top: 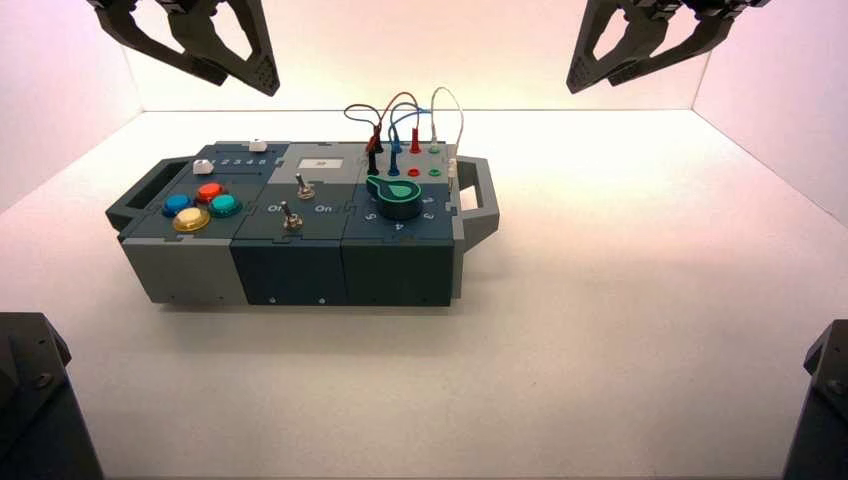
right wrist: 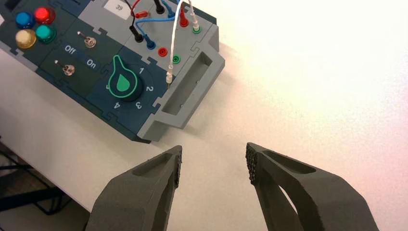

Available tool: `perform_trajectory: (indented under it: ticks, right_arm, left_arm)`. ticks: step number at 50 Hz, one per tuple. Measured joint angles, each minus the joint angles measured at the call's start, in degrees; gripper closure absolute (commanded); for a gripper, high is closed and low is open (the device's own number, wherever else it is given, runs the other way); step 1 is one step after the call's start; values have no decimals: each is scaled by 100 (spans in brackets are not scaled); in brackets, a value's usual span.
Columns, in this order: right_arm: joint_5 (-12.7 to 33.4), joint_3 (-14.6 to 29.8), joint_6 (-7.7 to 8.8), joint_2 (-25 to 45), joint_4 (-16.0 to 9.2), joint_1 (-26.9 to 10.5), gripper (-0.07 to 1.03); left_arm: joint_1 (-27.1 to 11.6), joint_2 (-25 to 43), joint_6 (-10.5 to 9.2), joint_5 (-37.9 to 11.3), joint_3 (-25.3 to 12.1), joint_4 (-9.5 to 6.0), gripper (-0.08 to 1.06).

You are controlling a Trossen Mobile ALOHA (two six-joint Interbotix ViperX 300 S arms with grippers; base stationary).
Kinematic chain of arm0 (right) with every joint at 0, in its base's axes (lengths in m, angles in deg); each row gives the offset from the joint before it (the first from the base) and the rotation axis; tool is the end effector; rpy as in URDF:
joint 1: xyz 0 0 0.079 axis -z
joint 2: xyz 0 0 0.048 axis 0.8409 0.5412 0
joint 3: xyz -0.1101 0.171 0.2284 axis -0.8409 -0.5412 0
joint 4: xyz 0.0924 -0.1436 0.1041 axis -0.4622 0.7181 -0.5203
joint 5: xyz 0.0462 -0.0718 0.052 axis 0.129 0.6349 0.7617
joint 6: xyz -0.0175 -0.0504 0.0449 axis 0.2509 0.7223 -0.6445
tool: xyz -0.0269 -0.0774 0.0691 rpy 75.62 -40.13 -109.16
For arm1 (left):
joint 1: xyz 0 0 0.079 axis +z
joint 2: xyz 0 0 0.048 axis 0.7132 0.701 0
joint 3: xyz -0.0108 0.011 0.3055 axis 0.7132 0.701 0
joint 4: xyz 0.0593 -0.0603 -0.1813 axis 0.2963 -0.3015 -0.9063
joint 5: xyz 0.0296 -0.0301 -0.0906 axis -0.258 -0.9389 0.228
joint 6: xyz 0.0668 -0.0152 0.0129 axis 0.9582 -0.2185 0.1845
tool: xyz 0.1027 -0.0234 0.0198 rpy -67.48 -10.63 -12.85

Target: Move the right gripper to the right.

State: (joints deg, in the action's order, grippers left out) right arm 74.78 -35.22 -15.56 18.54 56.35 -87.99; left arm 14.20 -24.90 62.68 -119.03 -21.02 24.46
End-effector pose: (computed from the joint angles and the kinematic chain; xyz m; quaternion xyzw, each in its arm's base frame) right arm 0.2173 0.1422 0.1501 -0.0931 0.4500 0.2550 0.8508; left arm 0.1912 -0.1349 0.1496 0.1266 0.4693 -0.2828 0.8269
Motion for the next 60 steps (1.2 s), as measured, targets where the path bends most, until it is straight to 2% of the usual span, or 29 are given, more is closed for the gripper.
perform_trajectory:
  ticks: [39,43,48,49,50,51,52,53,58,60]
  right_arm:
    - [0,-9,9,-9,0,0,27]
    - [0,-9,0,-9,88,70,27]
    - [88,0,9,-18,229,387,27]
    - [132,0,0,-26,281,606,27]
    - [149,9,0,-35,290,624,27]
    - [211,9,0,-53,308,940,27]
    - [220,9,0,-53,308,984,27]
    - [255,18,-35,-79,325,1292,27]
    - [255,26,-88,-202,316,1969,27]
    - [220,18,-105,-334,325,2382,27]
  left_arm:
    - [0,-237,0,18,53,-9,6]
    - [0,-246,0,18,53,0,6]
    - [0,-237,-9,18,53,0,6]
    - [0,-237,-9,18,53,-9,6]
    - [0,-246,-9,18,53,-9,6]
    - [0,-246,0,18,53,-9,6]
    - [0,-246,-9,18,53,0,6]
    - [0,-246,-9,18,53,-9,6]
    - [0,-246,-9,18,53,-9,6]
    - [0,-246,-9,18,53,-9,6]
